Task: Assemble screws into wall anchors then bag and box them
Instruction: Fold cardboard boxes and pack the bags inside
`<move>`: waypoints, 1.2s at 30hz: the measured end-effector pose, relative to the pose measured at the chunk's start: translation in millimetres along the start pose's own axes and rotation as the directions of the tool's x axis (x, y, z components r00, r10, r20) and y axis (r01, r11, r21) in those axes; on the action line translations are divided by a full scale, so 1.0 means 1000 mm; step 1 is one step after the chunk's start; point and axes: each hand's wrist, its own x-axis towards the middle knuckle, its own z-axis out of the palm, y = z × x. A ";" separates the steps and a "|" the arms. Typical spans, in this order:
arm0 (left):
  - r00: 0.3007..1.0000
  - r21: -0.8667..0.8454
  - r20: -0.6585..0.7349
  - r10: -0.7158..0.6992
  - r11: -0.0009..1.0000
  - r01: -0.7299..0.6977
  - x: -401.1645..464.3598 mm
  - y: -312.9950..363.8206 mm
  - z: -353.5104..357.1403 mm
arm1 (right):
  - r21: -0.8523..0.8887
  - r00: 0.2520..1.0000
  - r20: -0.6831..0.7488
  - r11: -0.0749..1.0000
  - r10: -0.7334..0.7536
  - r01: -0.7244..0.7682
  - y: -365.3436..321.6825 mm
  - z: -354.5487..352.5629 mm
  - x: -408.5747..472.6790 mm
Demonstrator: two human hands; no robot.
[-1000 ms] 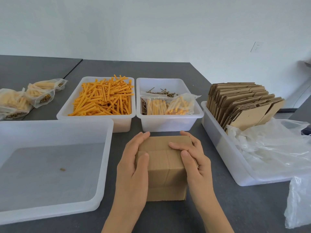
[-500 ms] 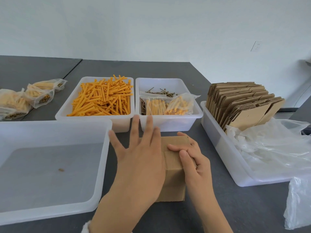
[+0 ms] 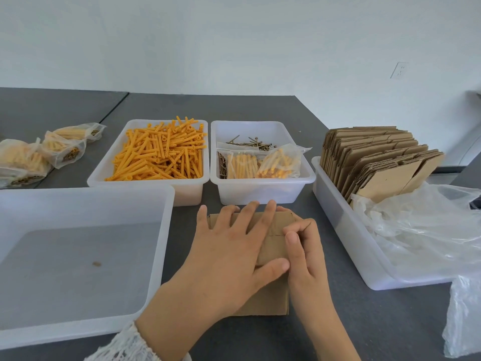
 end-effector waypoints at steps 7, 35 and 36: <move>0.997 0.092 -0.037 0.066 0.994 -0.063 0.007 -0.002 0.000 | 0.005 0.999 -0.042 1.000 -0.007 0.007 0.003 -0.001 0.002; 0.892 -0.411 0.352 -0.284 -0.903 -0.125 0.025 0.030 0.094 | -0.209 0.922 0.053 0.907 0.385 -0.367 0.042 -0.003 -0.009; 0.891 -0.425 0.345 -0.294 -0.896 -0.131 0.026 0.030 0.097 | -0.257 0.924 0.047 0.899 0.379 -0.355 0.042 -0.008 -0.006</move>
